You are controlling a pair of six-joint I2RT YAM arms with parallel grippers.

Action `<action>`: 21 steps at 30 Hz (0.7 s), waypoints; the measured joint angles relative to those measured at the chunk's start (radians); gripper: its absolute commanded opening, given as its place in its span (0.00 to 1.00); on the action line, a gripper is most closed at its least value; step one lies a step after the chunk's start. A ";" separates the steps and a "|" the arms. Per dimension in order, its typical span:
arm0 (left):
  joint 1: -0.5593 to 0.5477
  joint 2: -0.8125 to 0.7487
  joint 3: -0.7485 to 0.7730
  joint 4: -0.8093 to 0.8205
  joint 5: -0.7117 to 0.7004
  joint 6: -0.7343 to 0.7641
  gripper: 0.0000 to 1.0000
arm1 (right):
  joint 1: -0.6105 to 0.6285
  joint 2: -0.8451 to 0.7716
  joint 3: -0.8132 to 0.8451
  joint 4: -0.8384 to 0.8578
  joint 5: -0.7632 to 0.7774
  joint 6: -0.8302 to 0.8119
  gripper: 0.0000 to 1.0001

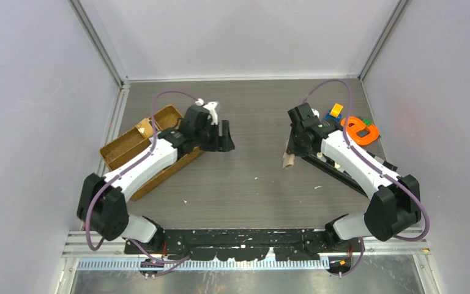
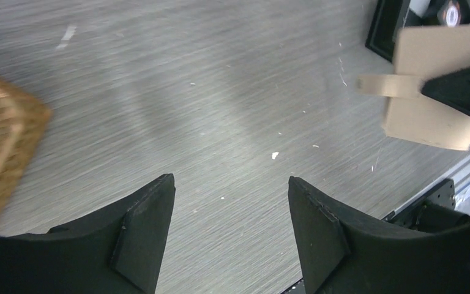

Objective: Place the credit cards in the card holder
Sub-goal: Close the card holder at the center of the board.

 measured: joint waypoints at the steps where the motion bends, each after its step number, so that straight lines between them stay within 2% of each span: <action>1: 0.029 -0.042 -0.019 -0.003 0.004 0.002 0.70 | 0.018 0.008 0.038 -0.055 0.052 0.000 0.14; 6: 0.107 -0.122 -0.103 -0.014 0.030 0.005 0.70 | 0.146 0.097 0.143 -0.261 0.244 0.050 0.16; 12: 0.128 -0.166 -0.182 -0.055 0.067 0.021 0.70 | 0.301 0.338 0.195 -0.377 0.357 0.150 0.21; 18: 0.155 -0.248 -0.226 -0.074 0.064 0.023 0.71 | 0.386 0.502 0.269 -0.367 0.343 0.202 0.51; 21: 0.156 -0.295 -0.251 -0.078 0.042 0.020 0.71 | 0.414 0.534 0.322 -0.319 0.300 0.209 0.60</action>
